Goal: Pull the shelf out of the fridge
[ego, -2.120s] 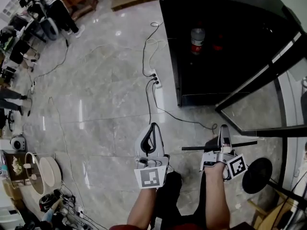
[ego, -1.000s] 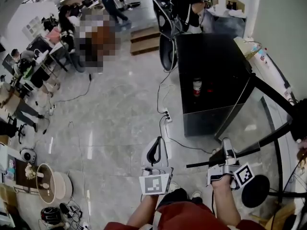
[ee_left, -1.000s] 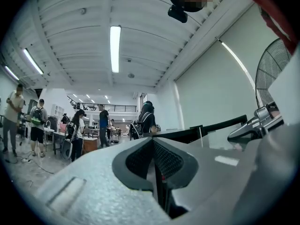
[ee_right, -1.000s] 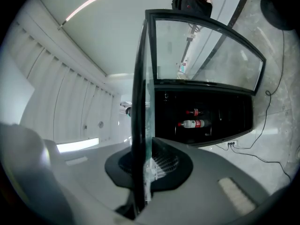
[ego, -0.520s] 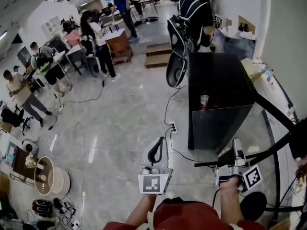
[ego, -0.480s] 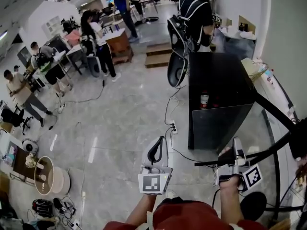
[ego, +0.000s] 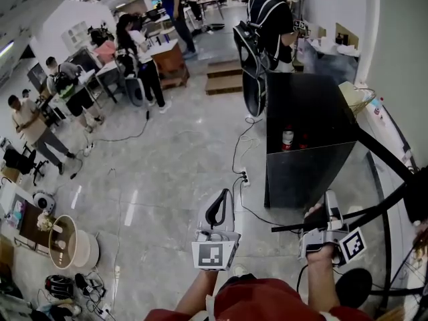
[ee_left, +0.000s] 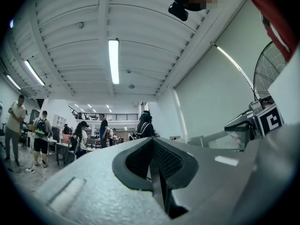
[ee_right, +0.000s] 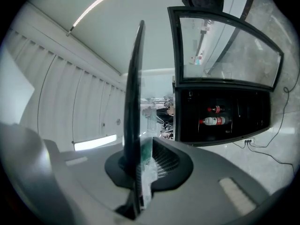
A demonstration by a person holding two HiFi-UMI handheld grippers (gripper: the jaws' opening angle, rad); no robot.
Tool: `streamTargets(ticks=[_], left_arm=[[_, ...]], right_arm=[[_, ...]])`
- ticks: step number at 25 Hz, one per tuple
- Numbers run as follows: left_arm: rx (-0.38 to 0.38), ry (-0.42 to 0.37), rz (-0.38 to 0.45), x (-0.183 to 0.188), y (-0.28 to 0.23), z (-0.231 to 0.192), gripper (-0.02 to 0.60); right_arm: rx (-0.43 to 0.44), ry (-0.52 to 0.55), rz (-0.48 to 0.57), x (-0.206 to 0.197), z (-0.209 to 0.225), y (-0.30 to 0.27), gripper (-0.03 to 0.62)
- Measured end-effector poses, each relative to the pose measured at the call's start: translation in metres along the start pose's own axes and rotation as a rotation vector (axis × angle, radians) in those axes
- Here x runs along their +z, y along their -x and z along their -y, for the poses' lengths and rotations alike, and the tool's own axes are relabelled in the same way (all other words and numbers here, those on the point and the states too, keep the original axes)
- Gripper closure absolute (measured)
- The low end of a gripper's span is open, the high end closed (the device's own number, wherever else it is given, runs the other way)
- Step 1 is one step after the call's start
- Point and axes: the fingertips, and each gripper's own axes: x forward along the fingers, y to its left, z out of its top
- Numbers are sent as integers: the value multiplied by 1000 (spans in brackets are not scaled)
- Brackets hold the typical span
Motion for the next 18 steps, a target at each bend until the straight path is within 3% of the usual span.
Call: streamTargets(ticks=[18], left_arm=[[44,-9,3,-3,3,-16,583]], right_arm=[[22,-4,-41,-15,2,-21,583]])
